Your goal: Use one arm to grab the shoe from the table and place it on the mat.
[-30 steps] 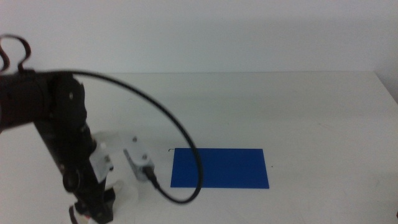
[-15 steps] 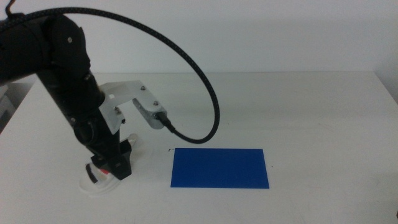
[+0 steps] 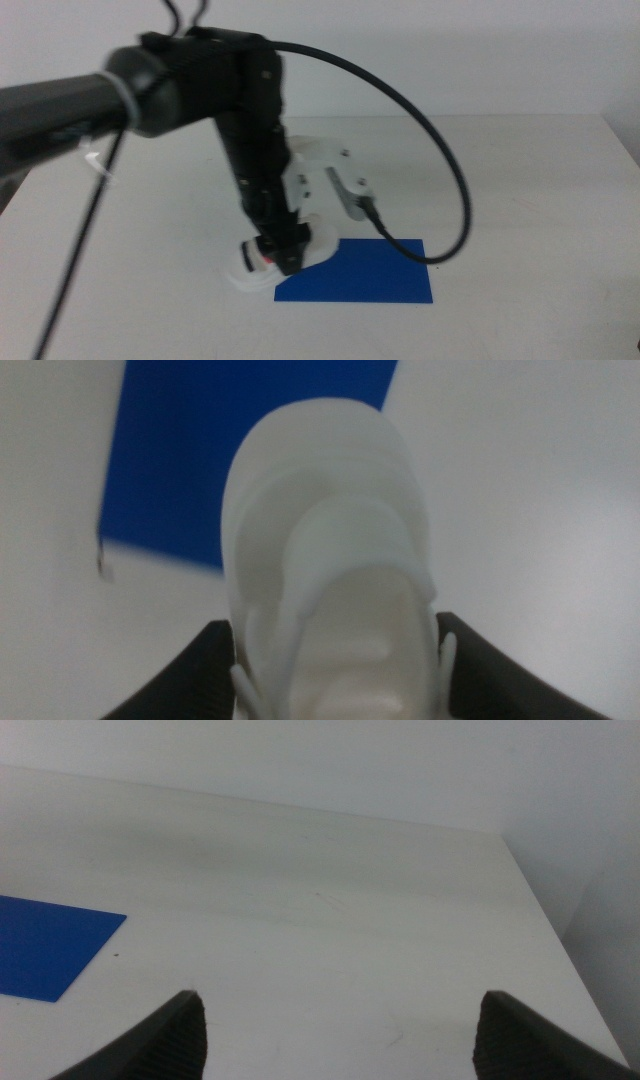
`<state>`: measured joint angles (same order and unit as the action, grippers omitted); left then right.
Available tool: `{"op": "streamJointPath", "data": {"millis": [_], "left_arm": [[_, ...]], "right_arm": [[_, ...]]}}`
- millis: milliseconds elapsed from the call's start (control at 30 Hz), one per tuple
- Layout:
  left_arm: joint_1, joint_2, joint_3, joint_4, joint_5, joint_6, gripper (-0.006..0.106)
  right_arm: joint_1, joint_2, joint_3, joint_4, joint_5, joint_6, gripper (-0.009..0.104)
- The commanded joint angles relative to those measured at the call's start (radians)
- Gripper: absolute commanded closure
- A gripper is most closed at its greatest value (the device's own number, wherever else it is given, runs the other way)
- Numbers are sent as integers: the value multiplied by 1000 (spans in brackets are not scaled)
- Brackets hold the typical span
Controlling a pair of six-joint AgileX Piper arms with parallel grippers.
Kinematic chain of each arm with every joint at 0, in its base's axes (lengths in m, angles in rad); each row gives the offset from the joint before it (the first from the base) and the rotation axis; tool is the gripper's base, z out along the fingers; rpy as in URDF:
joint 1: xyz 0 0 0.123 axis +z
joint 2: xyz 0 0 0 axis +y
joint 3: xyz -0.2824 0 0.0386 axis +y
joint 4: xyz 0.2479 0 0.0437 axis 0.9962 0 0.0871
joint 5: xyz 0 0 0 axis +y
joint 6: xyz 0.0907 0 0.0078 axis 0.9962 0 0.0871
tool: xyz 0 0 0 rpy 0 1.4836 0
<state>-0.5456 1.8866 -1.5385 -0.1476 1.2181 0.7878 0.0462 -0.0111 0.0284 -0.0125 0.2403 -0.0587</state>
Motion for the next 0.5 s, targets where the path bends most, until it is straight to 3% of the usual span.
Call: {"op": "streamJointPath", "data": {"millis": [0, 467], "left_arm": [[-37, -10, -80, -6, 94, 10, 66], [-166, 162, -290, 12, 94, 22, 66]], "right_arm": [[0, 3, 5, -11, -73, -10, 17], [0, 3, 5, -11, -73, -10, 17]]}}
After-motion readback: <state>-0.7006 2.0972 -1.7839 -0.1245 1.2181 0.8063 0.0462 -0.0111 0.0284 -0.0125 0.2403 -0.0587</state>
